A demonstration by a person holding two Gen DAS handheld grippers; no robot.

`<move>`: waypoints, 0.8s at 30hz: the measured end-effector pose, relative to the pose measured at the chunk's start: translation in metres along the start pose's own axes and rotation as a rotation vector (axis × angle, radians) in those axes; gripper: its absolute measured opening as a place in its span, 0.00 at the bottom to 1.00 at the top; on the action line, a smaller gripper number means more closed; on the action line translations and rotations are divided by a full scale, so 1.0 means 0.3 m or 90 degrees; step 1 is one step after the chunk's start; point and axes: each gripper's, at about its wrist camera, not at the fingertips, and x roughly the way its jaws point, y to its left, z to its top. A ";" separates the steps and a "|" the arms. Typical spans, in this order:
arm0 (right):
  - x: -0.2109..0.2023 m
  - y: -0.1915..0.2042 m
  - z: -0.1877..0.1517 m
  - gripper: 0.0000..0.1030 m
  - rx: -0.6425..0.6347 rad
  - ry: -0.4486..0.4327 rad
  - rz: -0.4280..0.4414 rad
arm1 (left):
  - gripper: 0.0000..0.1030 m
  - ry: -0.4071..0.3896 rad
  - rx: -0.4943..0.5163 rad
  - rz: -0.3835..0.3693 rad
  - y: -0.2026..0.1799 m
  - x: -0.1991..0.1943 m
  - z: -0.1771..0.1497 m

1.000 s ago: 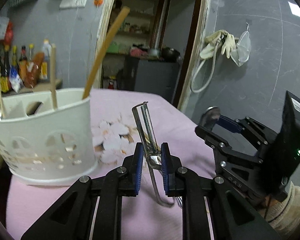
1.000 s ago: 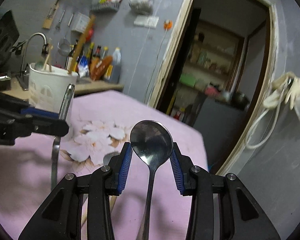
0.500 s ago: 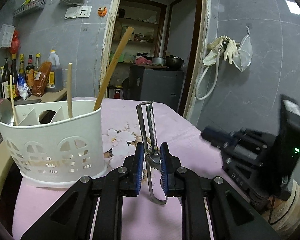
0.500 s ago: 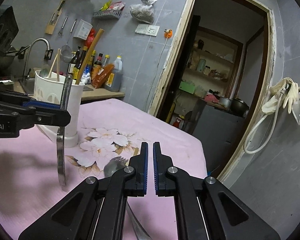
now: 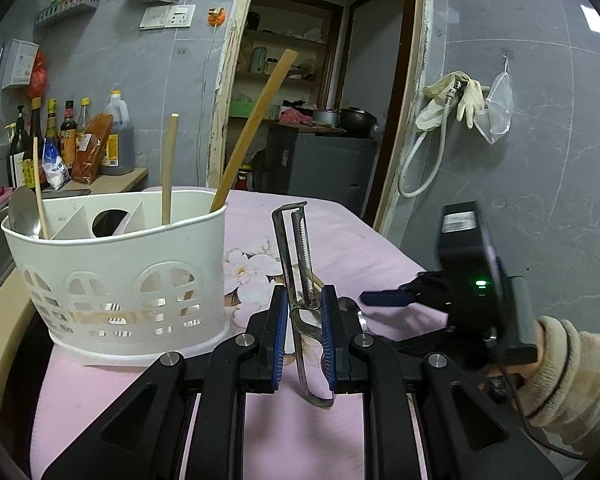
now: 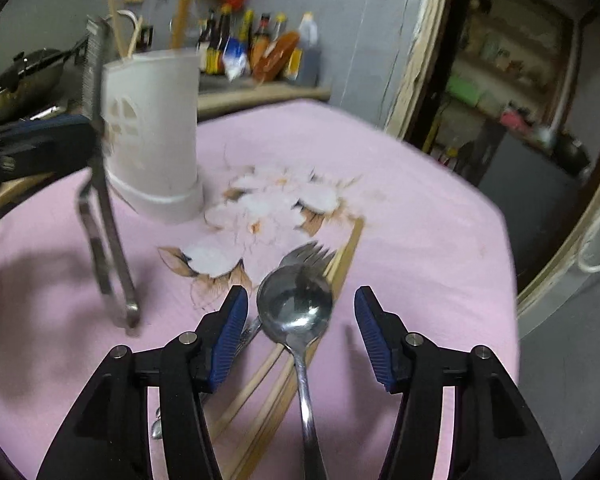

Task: Organize utensils
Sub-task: 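Lift the spoon with the right gripper while the left gripper carries the tongs over the caddy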

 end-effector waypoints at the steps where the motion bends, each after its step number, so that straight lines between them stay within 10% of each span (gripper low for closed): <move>1: 0.011 -0.001 -0.003 0.52 0.001 0.007 0.006 | 0.13 0.001 -0.001 0.000 -0.002 0.002 0.002; 8: 0.005 0.005 -0.017 0.39 0.003 -0.001 -0.005 | 0.13 -0.003 -0.007 0.000 0.012 -0.005 0.008; 24: -0.333 0.086 0.082 0.39 0.021 -0.283 -0.062 | 0.13 -0.068 -0.010 0.042 0.086 -0.141 0.092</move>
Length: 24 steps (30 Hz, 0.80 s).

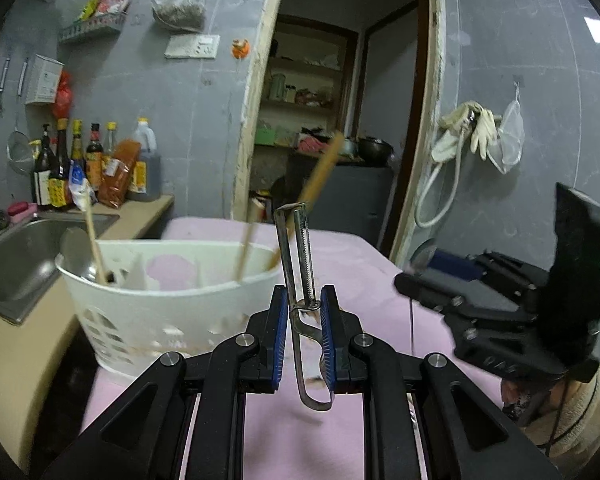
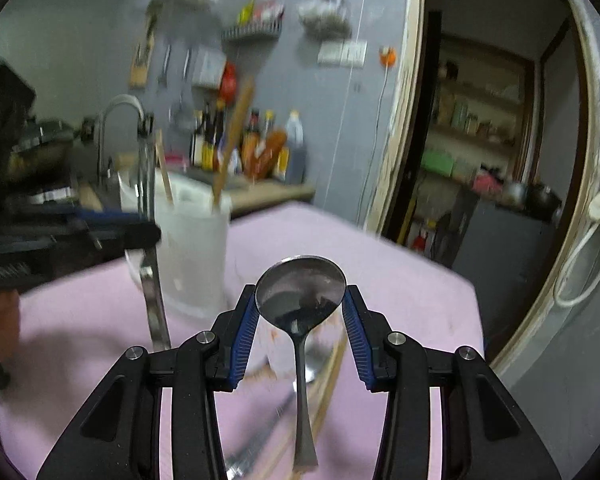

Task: Organize utensils
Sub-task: 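Lift the spoon with the right gripper while the left gripper carries the tongs over the caddy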

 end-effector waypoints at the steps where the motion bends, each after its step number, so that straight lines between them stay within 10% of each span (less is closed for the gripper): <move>1: -0.009 0.005 0.023 0.39 0.001 -0.014 0.001 | 0.13 -0.005 -0.003 0.003 0.011 -0.010 0.009; 24: -0.037 0.200 0.394 0.39 0.002 -0.182 0.095 | 0.13 -0.114 -0.010 0.127 0.298 -0.231 0.249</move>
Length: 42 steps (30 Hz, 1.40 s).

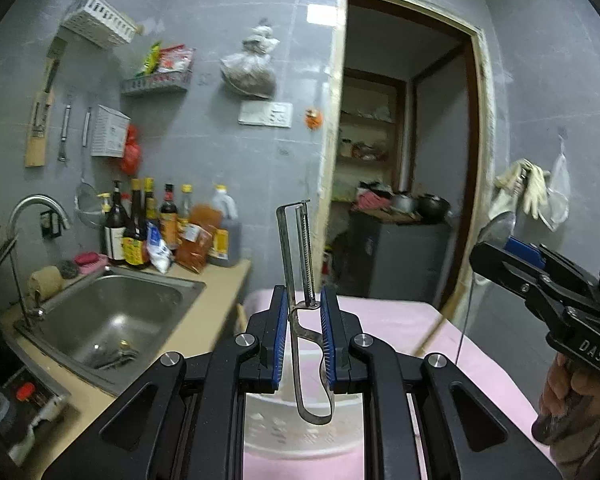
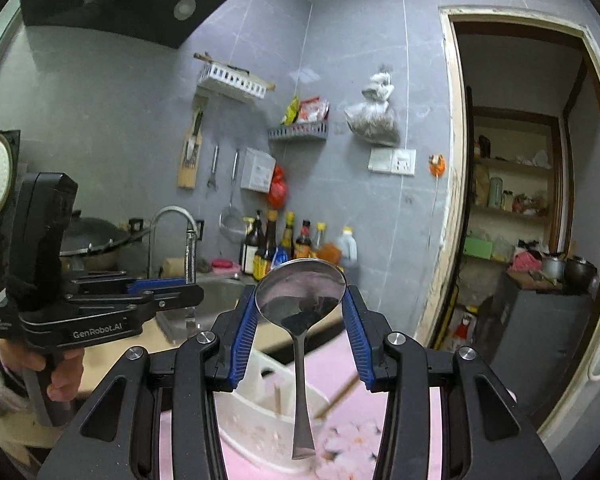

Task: Organize utensils
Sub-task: 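Lift the spoon with the right gripper while the left gripper carries the tongs over the caddy, then open both grippers to drop the tongs and spoon into the white caddy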

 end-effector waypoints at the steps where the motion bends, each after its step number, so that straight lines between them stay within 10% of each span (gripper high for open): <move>1: 0.012 0.005 0.007 0.39 0.006 -0.007 -0.001 | 0.13 -0.004 -0.005 0.006 0.017 0.004 0.009; 25: 0.251 0.000 -0.085 0.39 0.087 -0.037 -0.131 | 0.13 0.005 -0.031 0.122 0.089 0.230 -0.100; 42: 0.242 0.003 -0.132 0.45 0.074 -0.014 -0.140 | 0.14 0.060 -0.066 0.067 0.098 0.249 -0.170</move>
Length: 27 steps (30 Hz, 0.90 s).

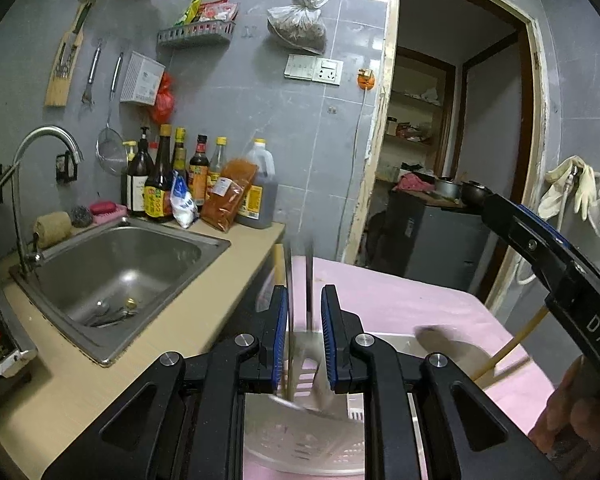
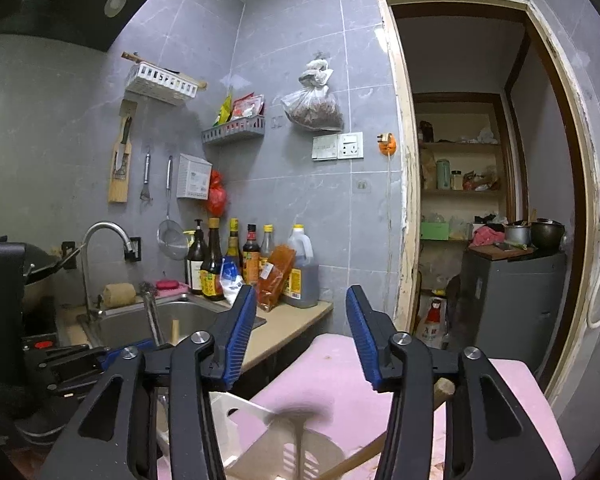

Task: Organize utensils
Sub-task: 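Open both grippers to drop the tongs and spoon into the white caddy, then lower the right gripper onto a wooden chopstick and close while the left gripper approaches the fork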

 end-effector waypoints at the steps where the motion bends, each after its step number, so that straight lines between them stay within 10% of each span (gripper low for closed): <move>1: -0.005 0.002 0.002 0.45 -0.001 -0.003 0.001 | 0.15 0.001 -0.002 -0.005 0.001 -0.004 0.004; 27: -0.299 -0.211 0.040 1.00 0.013 -0.070 -0.081 | 0.87 -0.082 0.003 -0.049 -0.161 -0.199 0.051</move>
